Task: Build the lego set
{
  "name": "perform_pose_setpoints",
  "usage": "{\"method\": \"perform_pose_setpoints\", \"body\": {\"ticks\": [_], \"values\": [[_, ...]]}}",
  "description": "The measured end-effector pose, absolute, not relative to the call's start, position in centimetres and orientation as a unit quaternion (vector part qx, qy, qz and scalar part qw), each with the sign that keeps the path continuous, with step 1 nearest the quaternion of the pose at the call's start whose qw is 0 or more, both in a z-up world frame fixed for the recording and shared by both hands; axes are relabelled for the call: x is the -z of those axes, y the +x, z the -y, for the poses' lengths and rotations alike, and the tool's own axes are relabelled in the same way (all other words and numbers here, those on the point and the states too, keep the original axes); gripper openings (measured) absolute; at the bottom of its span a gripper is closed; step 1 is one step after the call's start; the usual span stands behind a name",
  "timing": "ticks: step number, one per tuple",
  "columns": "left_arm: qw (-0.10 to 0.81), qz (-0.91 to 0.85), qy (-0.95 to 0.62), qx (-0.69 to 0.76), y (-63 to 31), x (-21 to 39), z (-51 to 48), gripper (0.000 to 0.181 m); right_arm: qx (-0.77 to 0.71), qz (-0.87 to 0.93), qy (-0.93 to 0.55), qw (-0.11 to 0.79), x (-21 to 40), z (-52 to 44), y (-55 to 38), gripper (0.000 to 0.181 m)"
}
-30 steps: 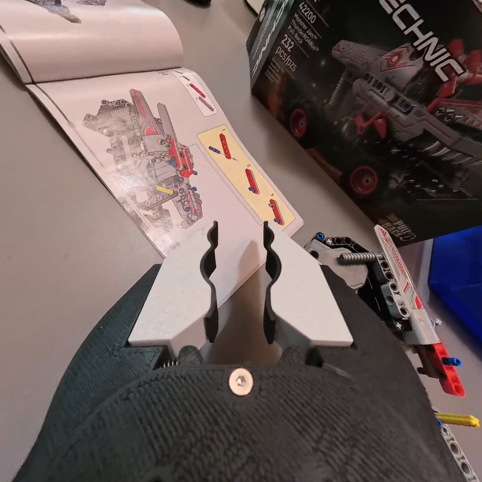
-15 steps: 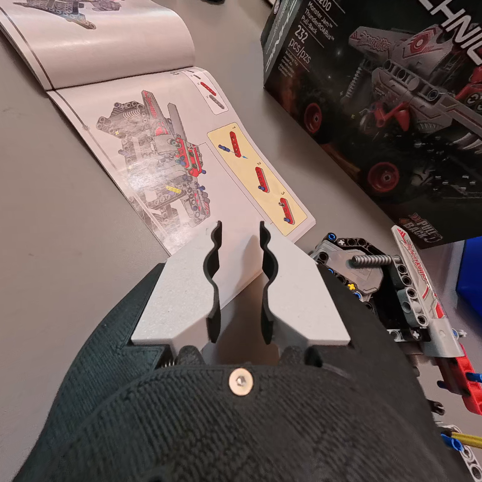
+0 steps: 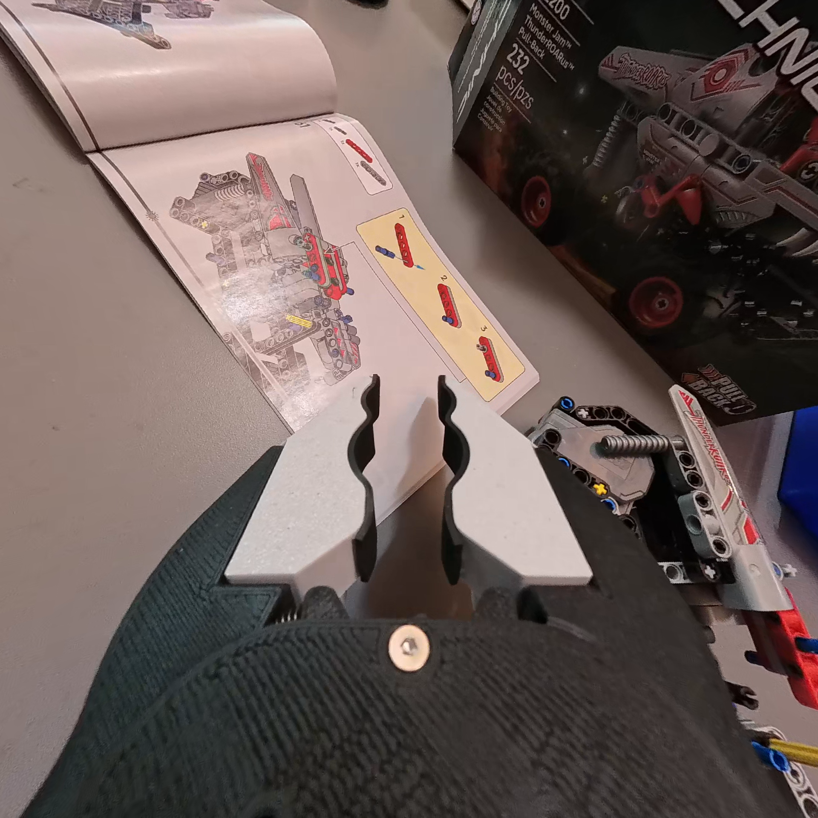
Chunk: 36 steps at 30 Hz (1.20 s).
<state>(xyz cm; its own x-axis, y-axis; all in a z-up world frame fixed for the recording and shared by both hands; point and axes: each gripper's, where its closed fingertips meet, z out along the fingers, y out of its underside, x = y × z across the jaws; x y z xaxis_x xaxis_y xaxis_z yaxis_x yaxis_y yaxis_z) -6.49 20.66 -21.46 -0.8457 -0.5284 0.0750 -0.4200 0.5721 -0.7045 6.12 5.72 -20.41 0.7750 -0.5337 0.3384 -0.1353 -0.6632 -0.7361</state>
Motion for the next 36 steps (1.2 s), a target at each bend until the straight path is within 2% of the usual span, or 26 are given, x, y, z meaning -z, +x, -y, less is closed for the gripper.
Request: {"method": "perform_pose_setpoints", "body": {"ticks": [11, 26, 36], "values": [[0.098, -0.878, -0.295, 0.364, -7.1, 21.5, -23.8, 0.003, 0.284, -0.181, -0.87, 0.361, 20.4, -5.9, 6.0, 0.021], [0.211, -0.781, -0.465, 0.36, -9.0, 18.2, -37.3, 0.003, 0.291, -0.173, -0.871, 0.357, 20.4, -5.9, 5.9, 0.017], [0.184, -0.769, -0.512, 0.335, -9.1, 20.7, -39.2, 0.01, 0.291, -0.173, -0.87, 0.357, 20.4, -5.9, 5.9, 0.017]]}}
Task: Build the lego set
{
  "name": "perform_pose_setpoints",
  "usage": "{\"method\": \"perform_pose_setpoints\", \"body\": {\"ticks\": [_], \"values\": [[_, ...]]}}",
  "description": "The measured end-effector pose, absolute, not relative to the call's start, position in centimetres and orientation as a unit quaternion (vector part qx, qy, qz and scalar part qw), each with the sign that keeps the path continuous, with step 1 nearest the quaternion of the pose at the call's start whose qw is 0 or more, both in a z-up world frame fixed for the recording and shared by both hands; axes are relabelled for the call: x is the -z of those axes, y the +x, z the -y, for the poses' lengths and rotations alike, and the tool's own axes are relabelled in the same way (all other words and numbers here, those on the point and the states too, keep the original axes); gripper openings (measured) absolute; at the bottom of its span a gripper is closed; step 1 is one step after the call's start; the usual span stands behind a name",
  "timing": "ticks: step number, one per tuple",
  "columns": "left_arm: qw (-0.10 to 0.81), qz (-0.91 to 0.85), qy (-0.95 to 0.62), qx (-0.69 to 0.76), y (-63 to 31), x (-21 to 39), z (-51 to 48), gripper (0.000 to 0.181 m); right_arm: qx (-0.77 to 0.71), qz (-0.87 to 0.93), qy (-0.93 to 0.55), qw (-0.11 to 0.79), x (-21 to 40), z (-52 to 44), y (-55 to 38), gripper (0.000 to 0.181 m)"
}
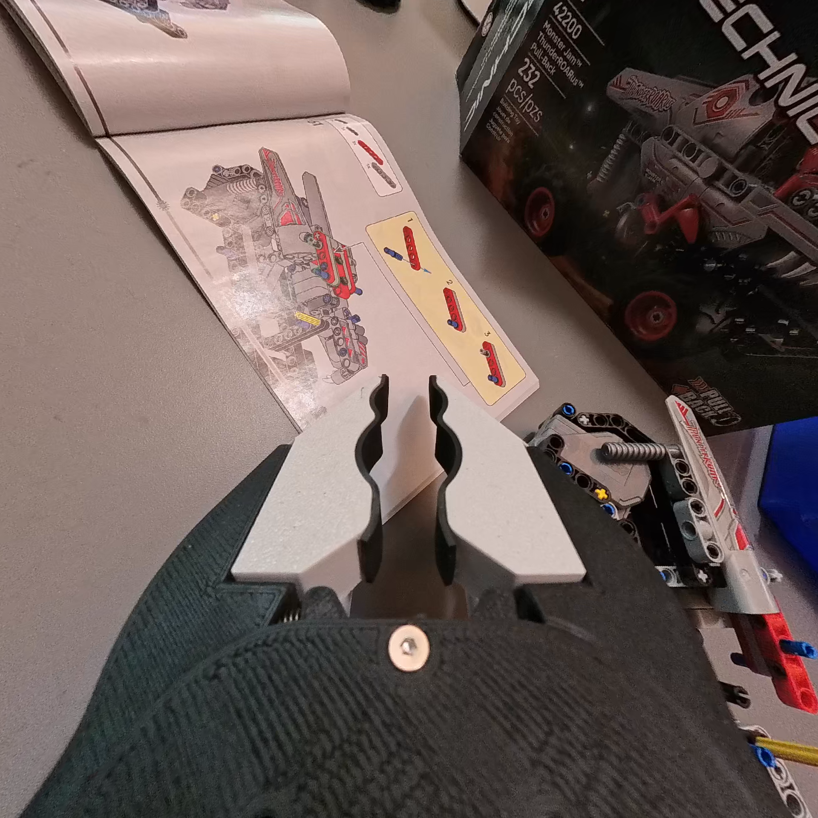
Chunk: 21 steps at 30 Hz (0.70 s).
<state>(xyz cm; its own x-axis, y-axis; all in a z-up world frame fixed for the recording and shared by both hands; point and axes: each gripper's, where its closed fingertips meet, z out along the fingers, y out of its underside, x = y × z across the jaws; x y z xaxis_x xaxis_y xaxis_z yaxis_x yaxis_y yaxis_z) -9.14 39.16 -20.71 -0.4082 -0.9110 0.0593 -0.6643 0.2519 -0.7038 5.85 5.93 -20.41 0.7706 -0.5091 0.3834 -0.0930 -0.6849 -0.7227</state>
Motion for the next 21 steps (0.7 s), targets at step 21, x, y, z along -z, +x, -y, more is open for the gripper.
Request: {"method": "perform_pose_setpoints", "body": {"ticks": [21], "values": [[0.209, -0.815, -0.478, 0.254, -4.5, 21.2, -38.2, 0.018, 0.283, -0.178, -0.871, 0.359, 20.5, -5.9, 5.9, 0.017]]}}
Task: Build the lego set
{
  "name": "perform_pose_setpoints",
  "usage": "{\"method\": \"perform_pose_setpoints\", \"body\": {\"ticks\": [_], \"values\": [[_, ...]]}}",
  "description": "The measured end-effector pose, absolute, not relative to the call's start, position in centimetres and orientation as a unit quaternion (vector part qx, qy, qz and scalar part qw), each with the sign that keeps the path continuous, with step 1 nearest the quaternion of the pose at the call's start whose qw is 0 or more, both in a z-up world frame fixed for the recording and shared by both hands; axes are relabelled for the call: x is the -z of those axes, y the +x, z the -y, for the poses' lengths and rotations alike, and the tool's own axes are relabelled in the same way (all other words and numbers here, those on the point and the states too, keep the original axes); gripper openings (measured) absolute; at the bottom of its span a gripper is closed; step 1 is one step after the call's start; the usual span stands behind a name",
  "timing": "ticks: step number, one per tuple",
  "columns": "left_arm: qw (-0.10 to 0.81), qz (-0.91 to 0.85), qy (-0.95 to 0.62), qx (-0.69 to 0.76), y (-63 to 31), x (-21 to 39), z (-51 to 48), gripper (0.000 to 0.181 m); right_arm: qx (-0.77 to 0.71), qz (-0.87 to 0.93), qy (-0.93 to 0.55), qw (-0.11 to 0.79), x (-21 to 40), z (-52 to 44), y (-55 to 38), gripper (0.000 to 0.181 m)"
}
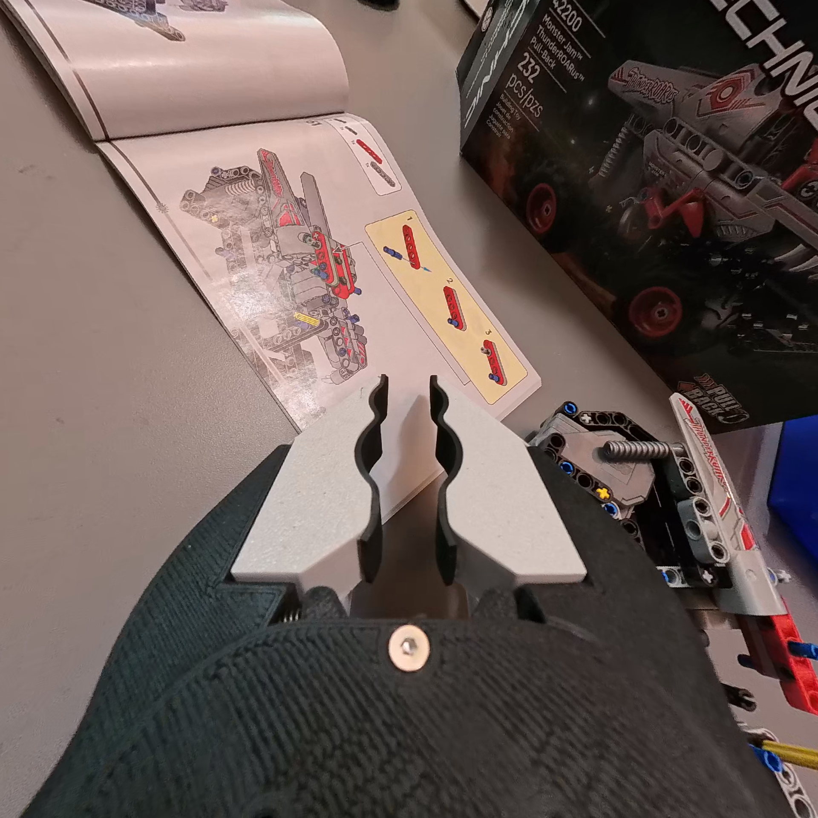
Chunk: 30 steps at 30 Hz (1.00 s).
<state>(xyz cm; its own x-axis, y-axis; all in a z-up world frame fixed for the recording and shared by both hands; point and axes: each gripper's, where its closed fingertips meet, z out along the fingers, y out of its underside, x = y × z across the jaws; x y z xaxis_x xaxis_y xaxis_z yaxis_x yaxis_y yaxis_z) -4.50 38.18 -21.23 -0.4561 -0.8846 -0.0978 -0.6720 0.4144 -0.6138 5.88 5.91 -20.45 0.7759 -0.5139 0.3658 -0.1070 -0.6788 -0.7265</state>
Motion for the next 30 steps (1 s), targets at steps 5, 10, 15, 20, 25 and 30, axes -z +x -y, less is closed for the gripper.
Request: {"method": "perform_pose_setpoints", "body": {"ticks": [5, 10, 15, 20, 25, 30], "values": [[0.186, -0.809, -0.486, 0.273, -4.7, 21.6, -37.9, 0.015, 0.285, -0.176, -0.871, 0.359, 20.4, -5.9, 5.9, 0.017], [0.189, -0.806, -0.483, 0.285, -4.8, 21.7, -37.5, 0.0, 0.285, -0.175, -0.872, 0.359, 20.5, -6.0, 5.8, 0.016], [0.195, -0.8, -0.484, 0.296, -5.1, 21.5, -37.6, 0.0, 0.288, -0.173, -0.871, 0.358, 20.4, -6.0, 5.8, 0.016], [0.211, -0.789, -0.49, 0.304, -5.5, 20.5, -38.3, 0.0, 0.288, -0.173, -0.871, 0.358, 20.5, -6.0, 5.8, 0.016], [0.202, -0.798, -0.492, 0.284, -5.6, 21.1, -38.4, 0.012, 0.287, -0.173, -0.871, 0.358, 20.5, -6.0, 5.8, 0.016], [0.22, -0.804, -0.478, 0.277, -4.4, 21.5, -37.8, 0.019, 0.287, -0.174, -0.871, 0.358, 20.5, -6.0, 5.8, 0.016]]}}
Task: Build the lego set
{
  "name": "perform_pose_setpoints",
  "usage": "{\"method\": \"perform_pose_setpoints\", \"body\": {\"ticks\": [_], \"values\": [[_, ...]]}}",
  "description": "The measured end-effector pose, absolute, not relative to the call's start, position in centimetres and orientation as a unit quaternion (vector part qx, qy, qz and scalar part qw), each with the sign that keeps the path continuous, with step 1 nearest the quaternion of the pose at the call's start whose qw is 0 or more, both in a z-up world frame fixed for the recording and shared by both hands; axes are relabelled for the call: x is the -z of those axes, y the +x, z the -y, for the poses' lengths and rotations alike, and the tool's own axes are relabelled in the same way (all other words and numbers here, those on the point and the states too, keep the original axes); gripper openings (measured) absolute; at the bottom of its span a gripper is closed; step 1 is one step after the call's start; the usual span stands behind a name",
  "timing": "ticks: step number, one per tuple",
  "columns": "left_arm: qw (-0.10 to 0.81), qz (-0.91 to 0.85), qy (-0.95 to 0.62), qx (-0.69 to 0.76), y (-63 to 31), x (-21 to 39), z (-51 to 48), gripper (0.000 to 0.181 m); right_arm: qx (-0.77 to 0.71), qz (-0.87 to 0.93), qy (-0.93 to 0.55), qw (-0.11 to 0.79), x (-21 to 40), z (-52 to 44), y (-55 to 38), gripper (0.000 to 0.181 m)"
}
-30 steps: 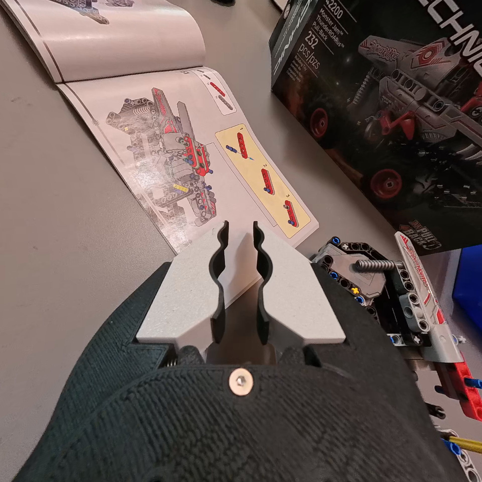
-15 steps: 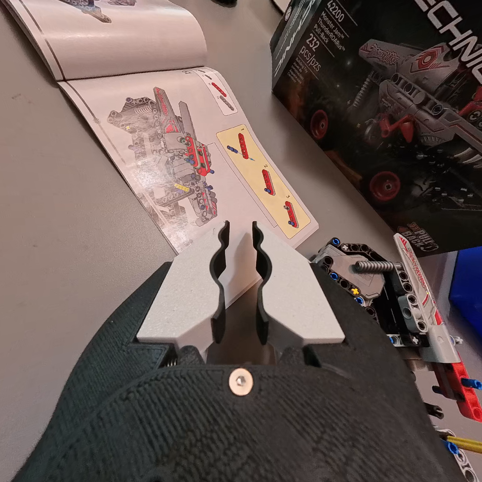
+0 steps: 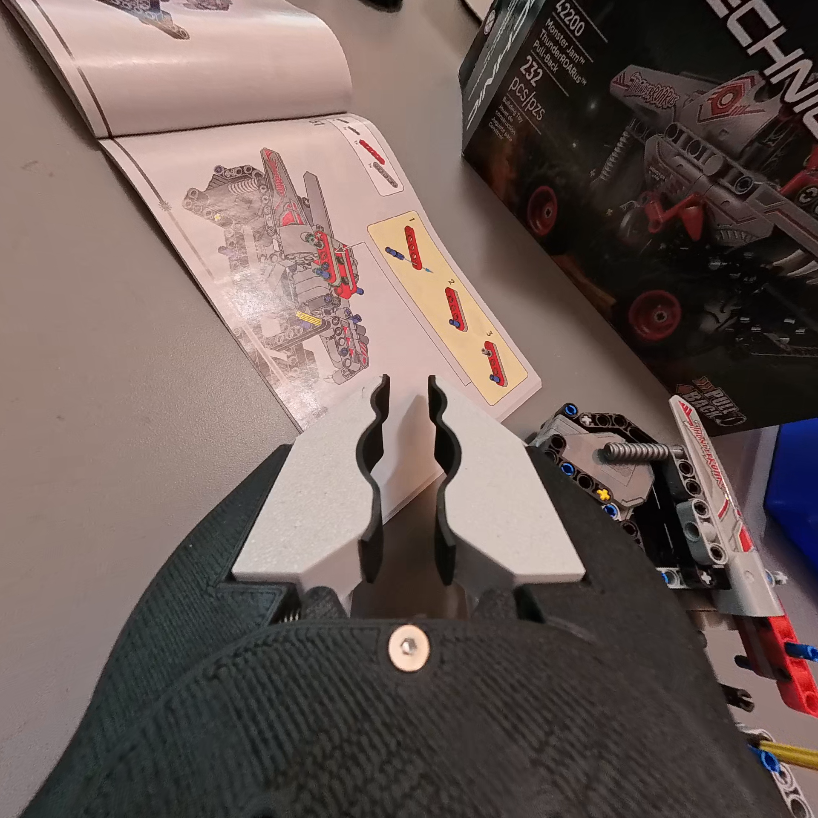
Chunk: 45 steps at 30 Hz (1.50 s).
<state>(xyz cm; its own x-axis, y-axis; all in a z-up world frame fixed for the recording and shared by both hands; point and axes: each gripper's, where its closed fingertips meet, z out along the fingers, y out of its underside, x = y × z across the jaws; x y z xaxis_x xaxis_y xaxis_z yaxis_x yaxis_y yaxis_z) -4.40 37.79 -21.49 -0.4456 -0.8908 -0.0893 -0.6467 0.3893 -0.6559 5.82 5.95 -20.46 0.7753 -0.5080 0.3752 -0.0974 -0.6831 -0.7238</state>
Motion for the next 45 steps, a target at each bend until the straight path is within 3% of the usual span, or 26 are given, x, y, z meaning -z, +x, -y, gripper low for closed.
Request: {"method": "perform_pose_setpoints", "body": {"ticks": [10, 13, 15, 27, 34, 45], "values": [[0.216, -0.798, -0.482, 0.291, -4.3, 21.5, -37.2, 0.022, 0.286, -0.175, -0.871, 0.358, 20.5, -5.9, 5.8, 0.016], [0.213, -0.794, -0.486, 0.298, -4.3, 21.5, -37.3, 0.018, 0.286, -0.175, -0.871, 0.358, 20.5, -5.9, 5.9, 0.016], [0.215, -0.797, -0.483, 0.293, -4.3, 21.6, -37.4, 0.003, 0.285, -0.175, -0.871, 0.359, 20.5, -5.9, 5.9, 0.017], [0.255, -0.8, -0.441, 0.318, -5.3, 18.3, -36.5, 0.002, 0.287, -0.175, -0.871, 0.358, 20.4, -5.9, 5.9, 0.016], [0.151, -0.828, -0.343, 0.418, -5.7, 18.1, -24.7, 0.002, 0.295, -0.171, -0.87, 0.357, 20.4, -5.9, 5.8, 0.017], [0.124, -0.853, -0.329, 0.384, -4.9, 20.9, -21.7, 0.002, 0.288, -0.146, -0.876, 0.357, 20.6, -6.4, 5.3, 0.007]]}}
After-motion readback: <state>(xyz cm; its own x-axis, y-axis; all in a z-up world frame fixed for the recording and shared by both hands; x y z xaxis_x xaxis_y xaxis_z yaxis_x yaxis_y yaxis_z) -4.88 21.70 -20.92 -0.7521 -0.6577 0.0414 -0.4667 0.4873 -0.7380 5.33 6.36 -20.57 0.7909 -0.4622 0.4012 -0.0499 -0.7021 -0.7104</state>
